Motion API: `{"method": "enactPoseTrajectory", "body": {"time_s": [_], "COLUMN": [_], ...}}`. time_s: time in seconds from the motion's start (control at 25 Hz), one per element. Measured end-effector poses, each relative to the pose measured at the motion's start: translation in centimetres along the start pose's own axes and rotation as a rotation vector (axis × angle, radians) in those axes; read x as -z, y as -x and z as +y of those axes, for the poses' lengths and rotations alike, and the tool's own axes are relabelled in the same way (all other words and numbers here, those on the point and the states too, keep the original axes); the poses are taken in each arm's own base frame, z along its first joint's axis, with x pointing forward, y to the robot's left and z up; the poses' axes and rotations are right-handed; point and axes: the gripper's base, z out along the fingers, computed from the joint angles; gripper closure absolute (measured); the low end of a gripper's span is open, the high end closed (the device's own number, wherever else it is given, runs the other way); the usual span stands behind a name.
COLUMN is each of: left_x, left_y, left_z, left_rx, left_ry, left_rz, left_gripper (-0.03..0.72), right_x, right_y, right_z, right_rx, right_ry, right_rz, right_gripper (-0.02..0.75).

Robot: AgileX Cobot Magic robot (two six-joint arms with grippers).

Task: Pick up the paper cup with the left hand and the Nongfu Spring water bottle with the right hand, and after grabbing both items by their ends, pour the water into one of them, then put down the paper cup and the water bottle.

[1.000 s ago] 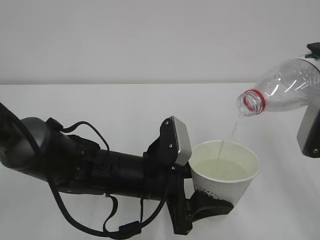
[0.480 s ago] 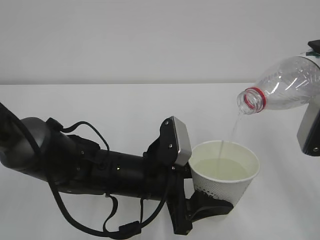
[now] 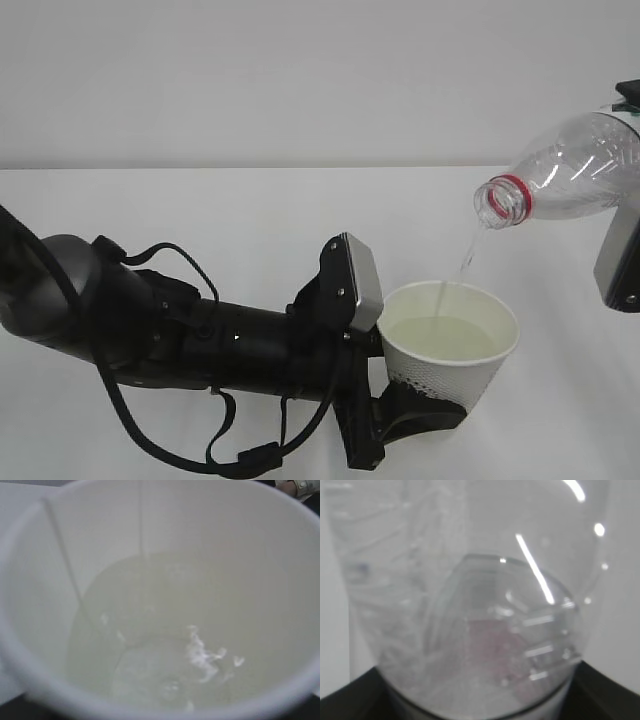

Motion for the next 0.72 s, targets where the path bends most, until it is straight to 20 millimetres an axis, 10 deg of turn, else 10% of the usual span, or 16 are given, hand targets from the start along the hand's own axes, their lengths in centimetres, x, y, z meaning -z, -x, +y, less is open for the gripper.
{"method": "enactPoseTrajectory", "body": {"time_s": [0.72], "left_x": [0.00], "left_y": [0.11], "left_z": [0.22], "left_rx": [0.020], "left_ry": [0.025], "left_rz": [-0.013], "left_gripper": [0.185], "right_x": [0.00], "right_y": [0.00], "right_z": [0.00], "right_rx": [-0.091], "right_ry": [0.000], "right_rz": [0.000], "right_gripper": [0.224]}}
